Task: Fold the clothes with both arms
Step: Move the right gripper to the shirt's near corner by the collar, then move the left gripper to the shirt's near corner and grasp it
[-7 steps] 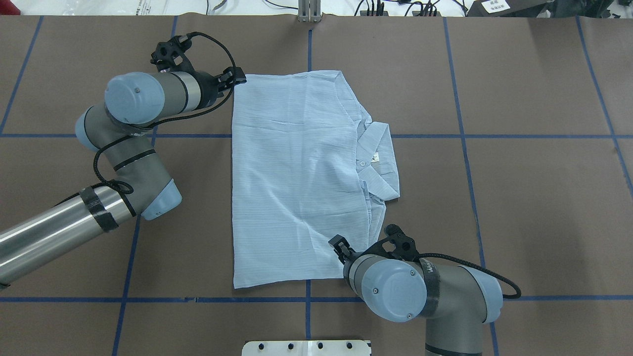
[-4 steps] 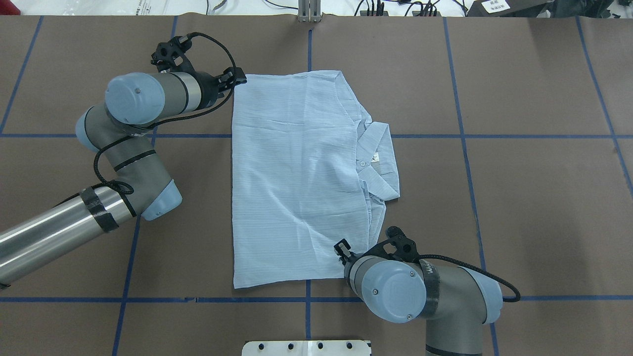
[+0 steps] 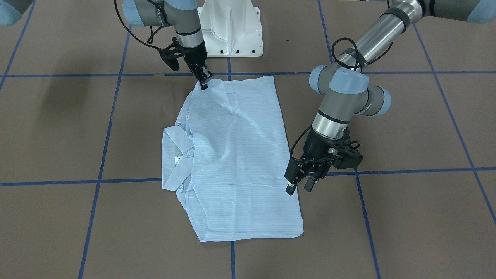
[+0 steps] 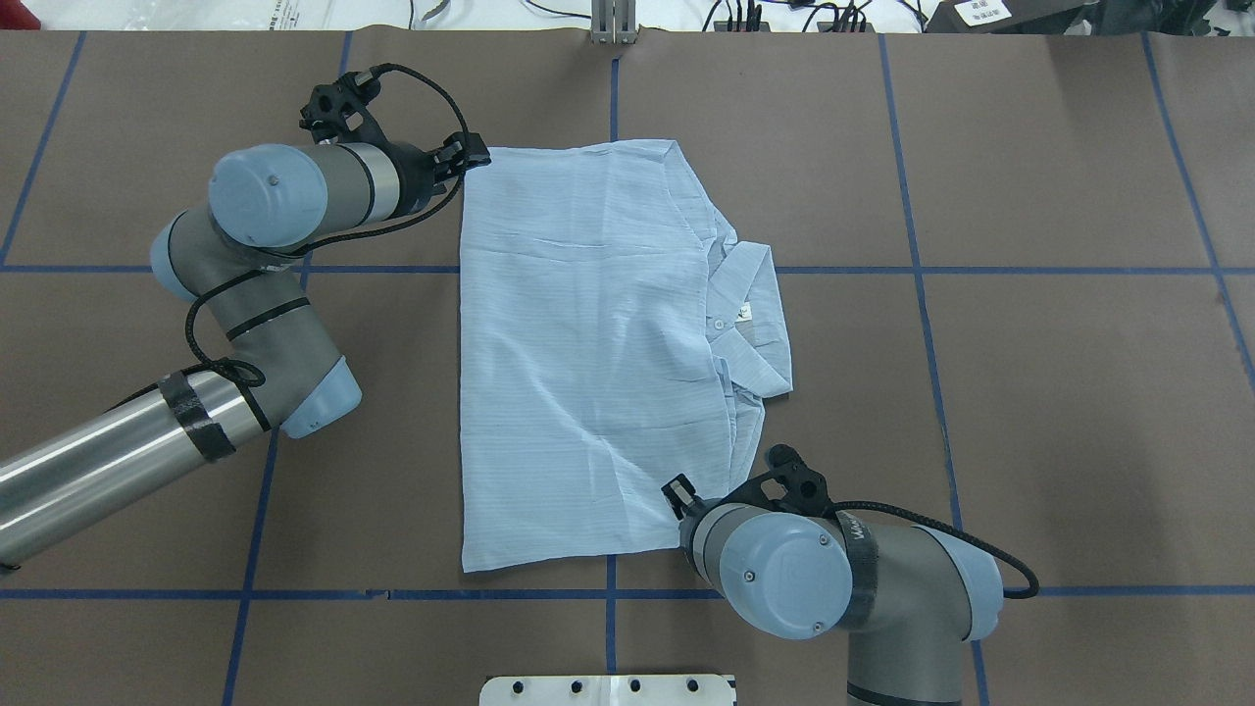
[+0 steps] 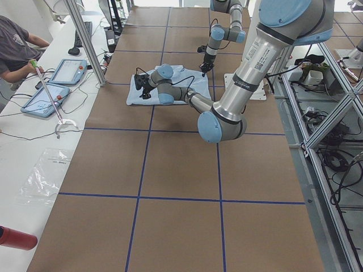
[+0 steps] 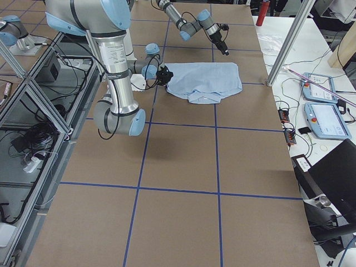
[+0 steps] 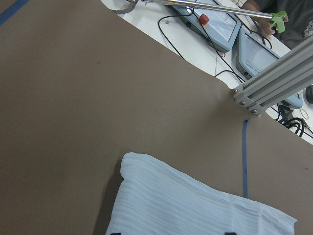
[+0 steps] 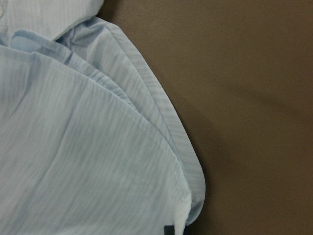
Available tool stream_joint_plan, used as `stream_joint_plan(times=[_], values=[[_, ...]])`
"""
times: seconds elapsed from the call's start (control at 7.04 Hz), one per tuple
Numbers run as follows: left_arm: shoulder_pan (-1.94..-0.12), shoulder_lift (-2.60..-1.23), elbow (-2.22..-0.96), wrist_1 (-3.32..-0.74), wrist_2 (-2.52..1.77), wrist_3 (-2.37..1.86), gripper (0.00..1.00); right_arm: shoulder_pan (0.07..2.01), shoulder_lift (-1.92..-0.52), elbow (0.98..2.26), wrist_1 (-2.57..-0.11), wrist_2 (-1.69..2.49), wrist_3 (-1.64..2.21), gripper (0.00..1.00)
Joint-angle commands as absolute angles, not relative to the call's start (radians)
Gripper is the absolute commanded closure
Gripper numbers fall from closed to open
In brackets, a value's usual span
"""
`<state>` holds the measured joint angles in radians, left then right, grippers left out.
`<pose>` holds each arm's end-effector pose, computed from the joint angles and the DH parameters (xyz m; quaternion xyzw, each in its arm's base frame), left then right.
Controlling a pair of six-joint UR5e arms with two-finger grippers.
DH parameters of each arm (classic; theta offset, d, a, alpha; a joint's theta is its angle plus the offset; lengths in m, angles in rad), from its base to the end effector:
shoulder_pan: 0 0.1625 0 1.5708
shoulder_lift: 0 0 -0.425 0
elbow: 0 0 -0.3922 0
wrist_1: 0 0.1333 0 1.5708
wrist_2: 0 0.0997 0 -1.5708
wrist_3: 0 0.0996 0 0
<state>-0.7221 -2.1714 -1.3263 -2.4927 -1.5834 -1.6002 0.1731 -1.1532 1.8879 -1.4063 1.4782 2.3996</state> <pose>0.4620 -0.5829 0.3097 0.1977 0.5627 -0.2911 0.7481 -0.5695 -0.2442 0.2717 -0.1003 -0.4244 0.4497 0.7795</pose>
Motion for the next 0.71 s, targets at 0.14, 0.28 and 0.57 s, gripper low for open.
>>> stream_joint_plan(times=[0.14,0.28,0.57], values=[[-0.631,-2.007,-1.565,-2.481,-1.583,-1.737,0.24,0.178,-1.161,1.924,-1.436,1.482,2.396,1.00],[-0.576,-1.918,-1.688,-2.441,-1.575,-1.793,0.24,0.179,-1.161,1.930,-1.436,1.483,2.396,1.00],[-0.382,-1.800,-1.828,-2.389,-1.434,-1.934,0.24,0.178,-1.164,1.937,-1.443,1.483,2.396,1.00]])
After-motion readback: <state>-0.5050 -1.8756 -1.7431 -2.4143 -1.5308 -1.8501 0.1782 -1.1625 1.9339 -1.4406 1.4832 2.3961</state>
